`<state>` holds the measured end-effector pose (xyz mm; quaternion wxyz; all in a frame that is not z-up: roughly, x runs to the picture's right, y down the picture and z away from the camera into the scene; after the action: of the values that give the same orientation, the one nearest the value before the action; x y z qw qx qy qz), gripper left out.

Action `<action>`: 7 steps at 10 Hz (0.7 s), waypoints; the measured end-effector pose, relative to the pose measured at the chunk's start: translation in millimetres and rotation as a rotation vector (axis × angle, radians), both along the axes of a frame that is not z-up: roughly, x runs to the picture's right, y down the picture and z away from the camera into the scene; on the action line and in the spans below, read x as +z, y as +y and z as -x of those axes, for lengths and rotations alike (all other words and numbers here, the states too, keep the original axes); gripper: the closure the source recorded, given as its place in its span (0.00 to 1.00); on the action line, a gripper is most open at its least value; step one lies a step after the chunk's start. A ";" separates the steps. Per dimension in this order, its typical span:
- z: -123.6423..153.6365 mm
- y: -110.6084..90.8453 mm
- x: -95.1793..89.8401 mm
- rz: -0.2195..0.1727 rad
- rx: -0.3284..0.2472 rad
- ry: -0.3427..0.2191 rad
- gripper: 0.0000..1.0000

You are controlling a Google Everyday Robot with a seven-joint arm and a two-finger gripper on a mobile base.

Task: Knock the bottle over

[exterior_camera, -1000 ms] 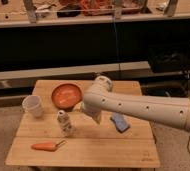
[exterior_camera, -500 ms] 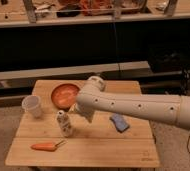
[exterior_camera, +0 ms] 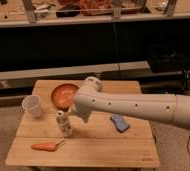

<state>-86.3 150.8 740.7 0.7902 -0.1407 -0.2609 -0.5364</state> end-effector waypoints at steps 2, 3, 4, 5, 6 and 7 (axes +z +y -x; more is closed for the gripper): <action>-3.2 0.2 0.7 -0.006 -0.010 -0.010 0.71; -1.3 0.9 0.6 -0.005 -0.020 -0.018 0.81; 7.4 2.9 -0.7 0.002 -0.030 -0.030 0.93; 14.8 3.9 -2.0 0.002 -0.041 -0.040 0.98; 22.0 4.9 -3.2 0.003 -0.052 -0.049 1.00; 35.5 5.3 -4.7 0.001 -0.074 -0.065 1.00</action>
<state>-121.8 156.1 735.9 0.7607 -0.1330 -0.2811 -0.5697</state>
